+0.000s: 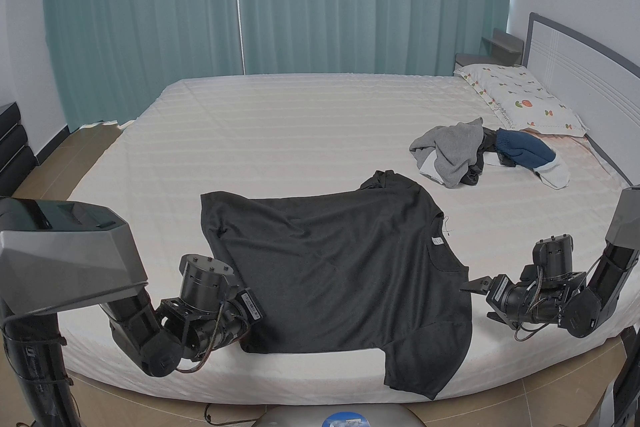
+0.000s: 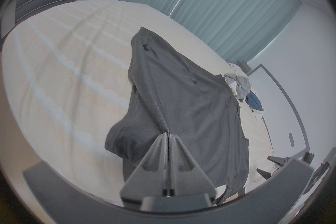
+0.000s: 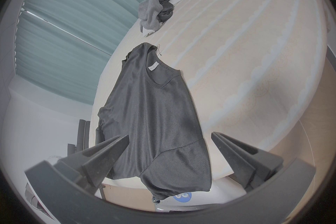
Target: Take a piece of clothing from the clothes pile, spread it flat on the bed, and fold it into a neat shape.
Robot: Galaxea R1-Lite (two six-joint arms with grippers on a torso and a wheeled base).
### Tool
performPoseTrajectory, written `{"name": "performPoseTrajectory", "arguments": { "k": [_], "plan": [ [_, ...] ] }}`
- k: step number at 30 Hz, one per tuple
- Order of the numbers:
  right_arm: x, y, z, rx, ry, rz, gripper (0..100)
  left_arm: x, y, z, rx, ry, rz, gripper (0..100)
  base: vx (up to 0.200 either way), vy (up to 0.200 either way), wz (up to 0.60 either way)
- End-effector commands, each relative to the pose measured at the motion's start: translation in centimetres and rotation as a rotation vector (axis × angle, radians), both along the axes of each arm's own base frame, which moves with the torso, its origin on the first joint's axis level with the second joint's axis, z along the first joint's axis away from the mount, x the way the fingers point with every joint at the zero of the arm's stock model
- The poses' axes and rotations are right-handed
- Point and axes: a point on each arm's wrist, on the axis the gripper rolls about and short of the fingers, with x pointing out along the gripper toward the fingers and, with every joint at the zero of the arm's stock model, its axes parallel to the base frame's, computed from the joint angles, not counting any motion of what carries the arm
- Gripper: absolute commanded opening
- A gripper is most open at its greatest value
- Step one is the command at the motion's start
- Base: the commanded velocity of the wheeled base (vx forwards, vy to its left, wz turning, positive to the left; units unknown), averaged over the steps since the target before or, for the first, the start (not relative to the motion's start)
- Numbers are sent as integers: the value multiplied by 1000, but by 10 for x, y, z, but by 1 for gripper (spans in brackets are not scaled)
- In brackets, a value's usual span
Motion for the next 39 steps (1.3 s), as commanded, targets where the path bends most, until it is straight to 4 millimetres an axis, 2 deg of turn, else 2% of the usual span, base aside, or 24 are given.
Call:
{"name": "performPoseTrajectory", "arguments": {
  "k": [1,6,10,16,20,24,27,30,34,39],
  "plan": [
    [0,0,-2,-1,8,0,100,-4,-15,-11,10,19,-48,100,0,0,0],
    [0,0,-2,-1,8,0,100,-7,-23,-10,3,14,-76,100,0,0,0],
    [0,0,-2,-1,6,0,100,-11,-21,-7,0,13,-72,100,0,0,0],
    [0,0,-2,-1,8,0,100,-26,-7,25,-38,-38,-54,100,0,0,0],
    [0,0,-1,1,5,-2,100,-40,5,28,-33,-18,-34,100,0,0,0],
    [0,0,-1,1,5,1,100,-42,19,30,-68,2,34,100,0,0,0],
    [0,0,-1,2,4,0,100,-39,39,26,-103,42,145,100,0,0,0],
    [0,0,-1,3,2,2,100,-39,48,22,-110,66,180,100,0,0,0],
    [0,0,-1,3,2,2,100,-40,50,16,-116,98,198,100,0,0,0],
    [0,0,0,4,-2,2,100,-30,45,-5,-115,152,220,100,0,0,0]
  ]
}}
